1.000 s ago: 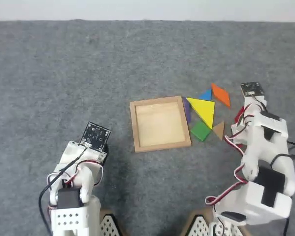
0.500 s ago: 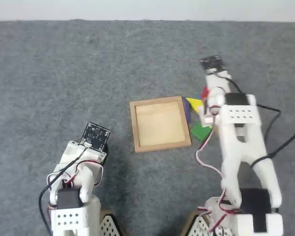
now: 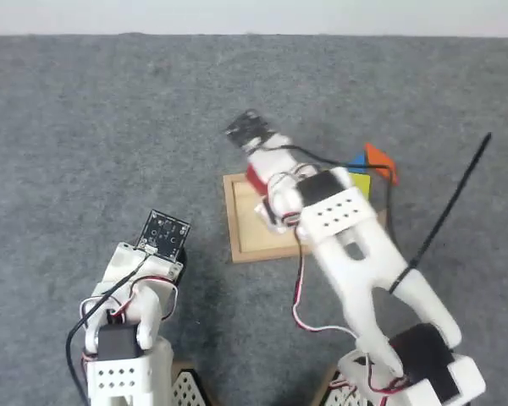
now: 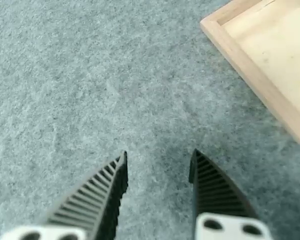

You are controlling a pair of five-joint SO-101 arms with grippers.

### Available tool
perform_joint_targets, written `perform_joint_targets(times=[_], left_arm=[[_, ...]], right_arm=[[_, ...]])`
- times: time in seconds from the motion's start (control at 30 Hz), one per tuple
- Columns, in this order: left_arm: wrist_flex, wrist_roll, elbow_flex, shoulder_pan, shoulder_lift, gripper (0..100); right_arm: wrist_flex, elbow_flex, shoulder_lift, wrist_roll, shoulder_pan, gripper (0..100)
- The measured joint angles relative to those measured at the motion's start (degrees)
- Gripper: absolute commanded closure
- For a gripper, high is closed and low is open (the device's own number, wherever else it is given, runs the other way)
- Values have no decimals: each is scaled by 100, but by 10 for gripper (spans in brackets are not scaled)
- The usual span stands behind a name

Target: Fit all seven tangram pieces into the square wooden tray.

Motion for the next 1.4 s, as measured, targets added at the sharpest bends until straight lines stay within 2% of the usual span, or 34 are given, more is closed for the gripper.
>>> perform_joint_targets(times=[0.07,0.2,0.3,0.63,0.97,1.13,1.4], left_arm=[[0,0,0,0,0,808],[0,0,0,0,0,808],[0,0,0,0,0,808],[0,0,0,0,0,808],[0,0,0,0,0,808],[0,0,0,0,0,808],[0,0,0,0,0,808]], right_arm=[[-114,-9,325,255,-105,991],[114,-501,1389,1284,-167,991],[730,-1240,2110,1960,-167,991],[2831,-3727,3402,3376,-114,991],[3182,-4747,4501,3921,114,991],[3745,-5389,4668,4369,308,991],[4026,-5890,4686,4492,369,990]])
